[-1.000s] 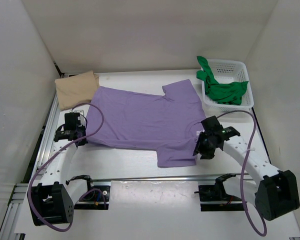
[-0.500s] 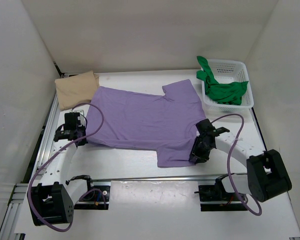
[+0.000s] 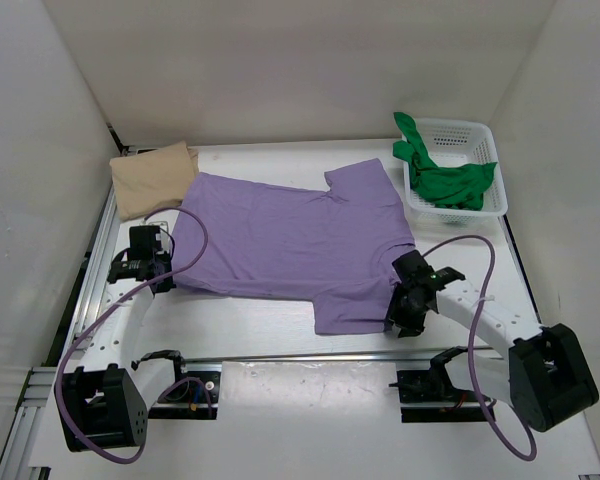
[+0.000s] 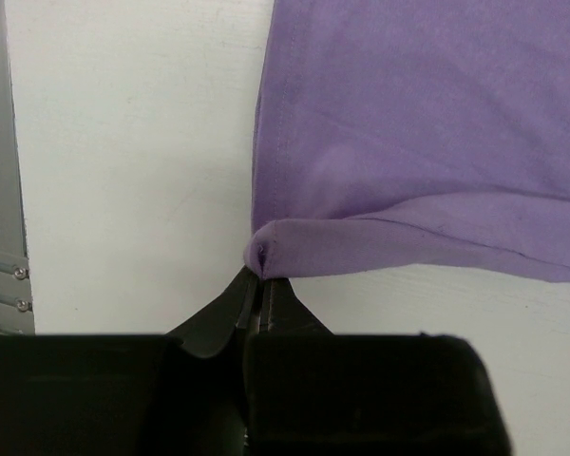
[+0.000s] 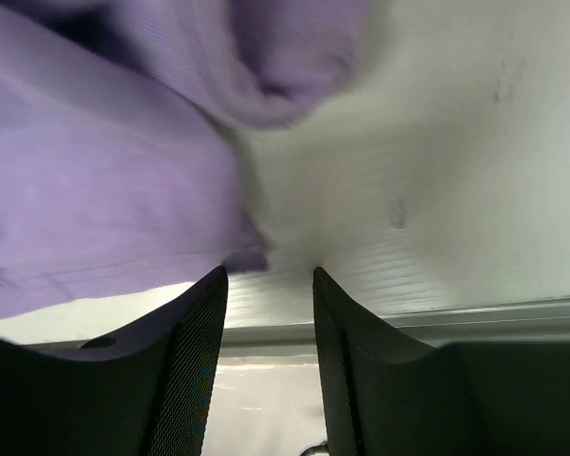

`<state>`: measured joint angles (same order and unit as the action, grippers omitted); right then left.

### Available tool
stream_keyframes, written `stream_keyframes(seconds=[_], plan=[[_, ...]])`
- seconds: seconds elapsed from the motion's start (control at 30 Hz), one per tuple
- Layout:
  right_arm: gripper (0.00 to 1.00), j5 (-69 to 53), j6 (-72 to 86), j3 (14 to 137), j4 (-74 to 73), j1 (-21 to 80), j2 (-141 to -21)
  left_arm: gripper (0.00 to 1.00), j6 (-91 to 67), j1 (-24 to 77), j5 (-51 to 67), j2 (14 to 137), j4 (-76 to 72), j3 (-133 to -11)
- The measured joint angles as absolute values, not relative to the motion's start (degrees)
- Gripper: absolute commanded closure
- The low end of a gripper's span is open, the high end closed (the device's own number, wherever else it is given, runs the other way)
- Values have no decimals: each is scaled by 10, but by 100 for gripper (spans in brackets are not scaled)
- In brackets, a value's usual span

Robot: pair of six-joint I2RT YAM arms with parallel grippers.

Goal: Fold and stack the t-shirts
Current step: Grap the side of the flattened tshirt closest away from the robot with both arms

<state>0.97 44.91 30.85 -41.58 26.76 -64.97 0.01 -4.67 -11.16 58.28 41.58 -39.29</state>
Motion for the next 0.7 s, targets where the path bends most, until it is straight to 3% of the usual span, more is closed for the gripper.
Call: stream_keyframes(seconds=[0.4,0.47,0.57,0.6,0.63,0.7], plan=[[53,-7,449,326,-400,268,-700,90,0,-47,-112,583,420,-393],[57,-7,450,327,-399,268,-702,90,0,-47,-112,583,420,-393],[72,-11,449,333,-399,268,-717,90,0,-48,-113,583,420,-393],[94,-14,449,336,-399,267,-724,90,0,-49,-113,583,420,-393],[100,-17,446,338,-397,266,-729,90,0,-50,-114,583,420,-393],[100,-28,455,338,-390,259,-735,90,0,-51,-114,582,420,-393]])
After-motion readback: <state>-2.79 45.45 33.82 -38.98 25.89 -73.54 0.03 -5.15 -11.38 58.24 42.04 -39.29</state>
